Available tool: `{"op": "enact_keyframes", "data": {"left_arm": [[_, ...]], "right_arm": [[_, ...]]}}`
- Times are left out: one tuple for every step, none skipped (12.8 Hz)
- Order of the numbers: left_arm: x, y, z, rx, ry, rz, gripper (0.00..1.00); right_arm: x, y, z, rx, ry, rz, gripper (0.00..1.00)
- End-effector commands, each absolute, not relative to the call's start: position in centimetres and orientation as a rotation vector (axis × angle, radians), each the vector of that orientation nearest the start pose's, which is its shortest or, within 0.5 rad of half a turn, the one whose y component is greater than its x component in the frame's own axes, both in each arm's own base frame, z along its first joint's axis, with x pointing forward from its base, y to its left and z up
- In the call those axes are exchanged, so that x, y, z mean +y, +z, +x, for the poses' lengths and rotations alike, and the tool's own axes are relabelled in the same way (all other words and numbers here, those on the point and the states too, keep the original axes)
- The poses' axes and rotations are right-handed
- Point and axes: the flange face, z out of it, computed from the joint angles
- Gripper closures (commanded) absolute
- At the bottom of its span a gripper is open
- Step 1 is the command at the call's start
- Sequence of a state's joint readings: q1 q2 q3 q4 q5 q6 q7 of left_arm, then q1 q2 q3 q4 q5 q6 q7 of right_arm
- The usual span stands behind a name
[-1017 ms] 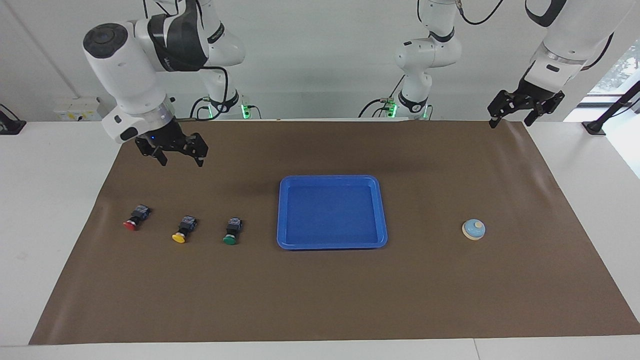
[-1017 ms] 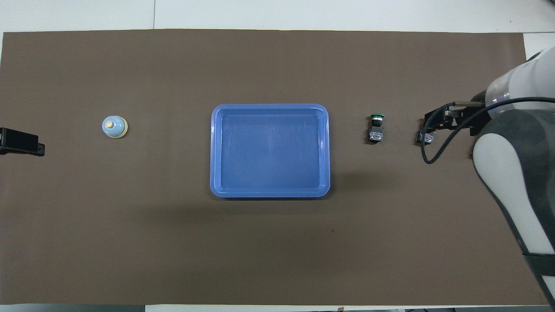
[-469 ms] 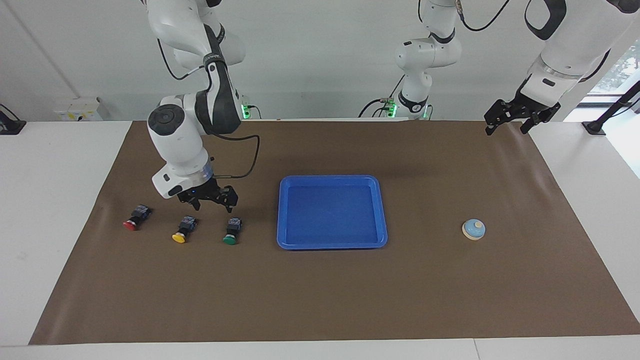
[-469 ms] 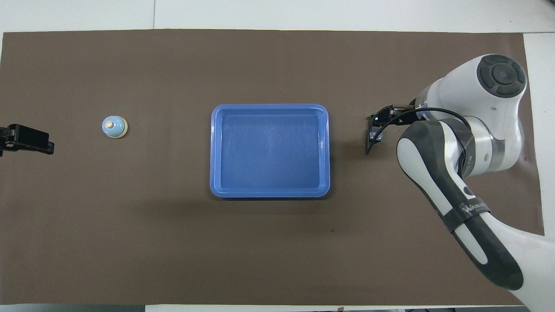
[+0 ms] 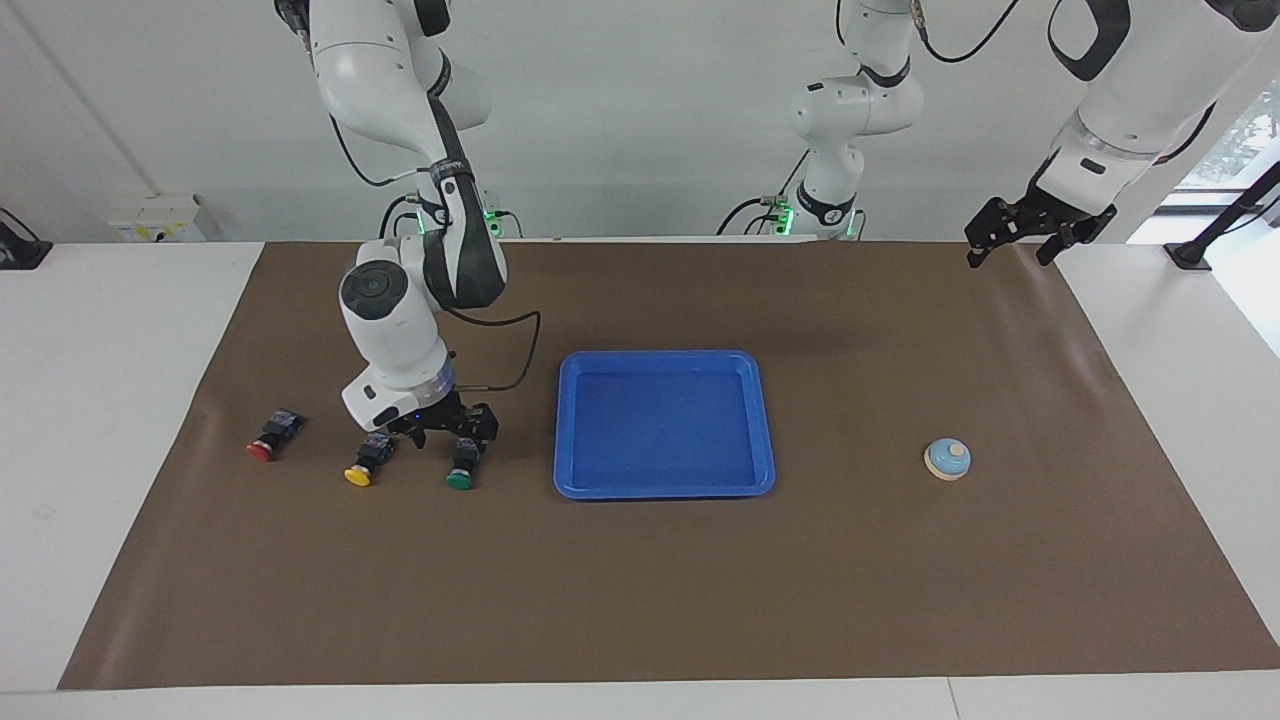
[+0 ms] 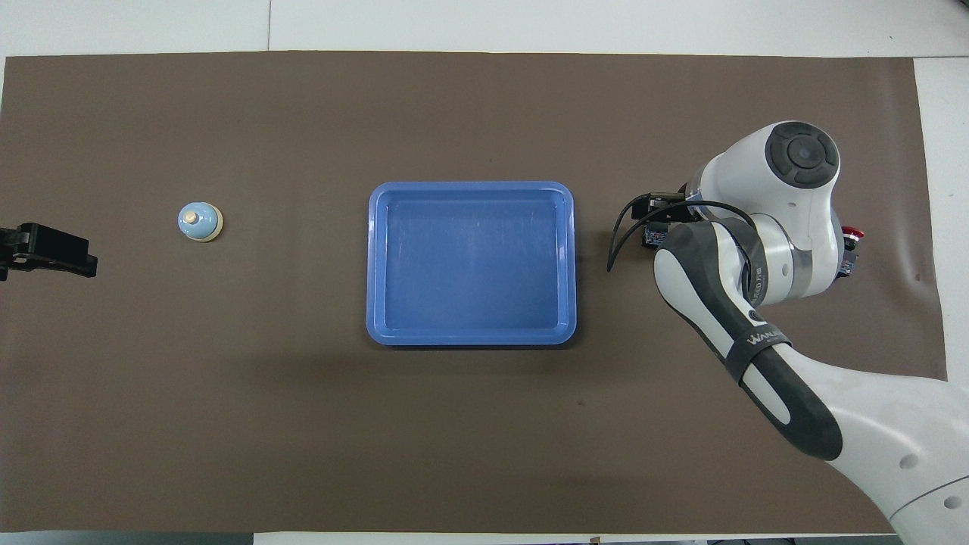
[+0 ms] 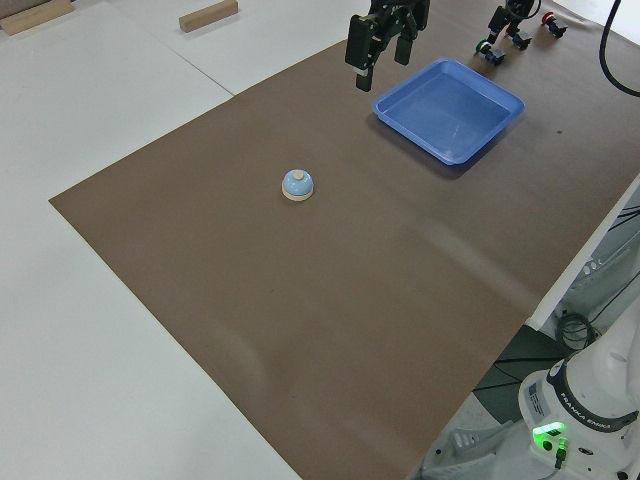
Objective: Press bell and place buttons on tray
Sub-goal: 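Reach the right gripper to the green button and grasp it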
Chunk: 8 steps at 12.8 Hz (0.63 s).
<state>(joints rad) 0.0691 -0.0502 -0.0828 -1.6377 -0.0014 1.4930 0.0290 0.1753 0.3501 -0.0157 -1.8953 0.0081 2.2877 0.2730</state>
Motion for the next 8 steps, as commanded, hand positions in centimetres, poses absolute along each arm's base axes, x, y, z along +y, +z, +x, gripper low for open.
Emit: {"op": "enact_keyframes", "data": {"left_arm": [[-1.1, 61.9, 52.5, 0.162, 0.183, -3.132, 0.0], [-1.1, 61.9, 52.5, 0.208, 0.188, -3.131, 0.0], [-1.1, 62.0, 52.4, 0.209, 0.188, -3.131, 0.0], [-1.1, 62.1, 52.3, 0.209, 0.184, -3.131, 0.0], [-1.1, 62.1, 52.3, 0.209, 0.186, -3.131, 0.0], [-1.1, 62.1, 52.2, 0.209, 0.188, -3.13, 0.0], [-1.0, 62.2, 52.2, 0.204, 0.184, -3.131, 0.0], [-1.0, 62.2, 52.2, 0.201, 0.188, -3.131, 0.0]], "right_arm": [[10.0, 31.2, 61.9, 0.184, -0.076, -3.139, 0.0], [10.2, 30.8, 61.7, 0.171, -0.083, -3.139, 0.0], [10.4, 30.0, 61.3, 0.156, -0.111, -3.136, 0.0], [11.1, 29.3, 60.8, 0.117, -0.129, -3.144, 0.0], [11.1, 29.2, 60.7, 0.107, -0.138, -3.148, 0.0], [11.1, 29.1, 60.6, 0.105, -0.134, -3.149, 0.0], [11.0, 28.9, 60.4, 0.102, -0.124, -3.151, 0.0], [11.0, 28.8, 60.3, 0.1, -0.124, -3.151, 0.0]]}}
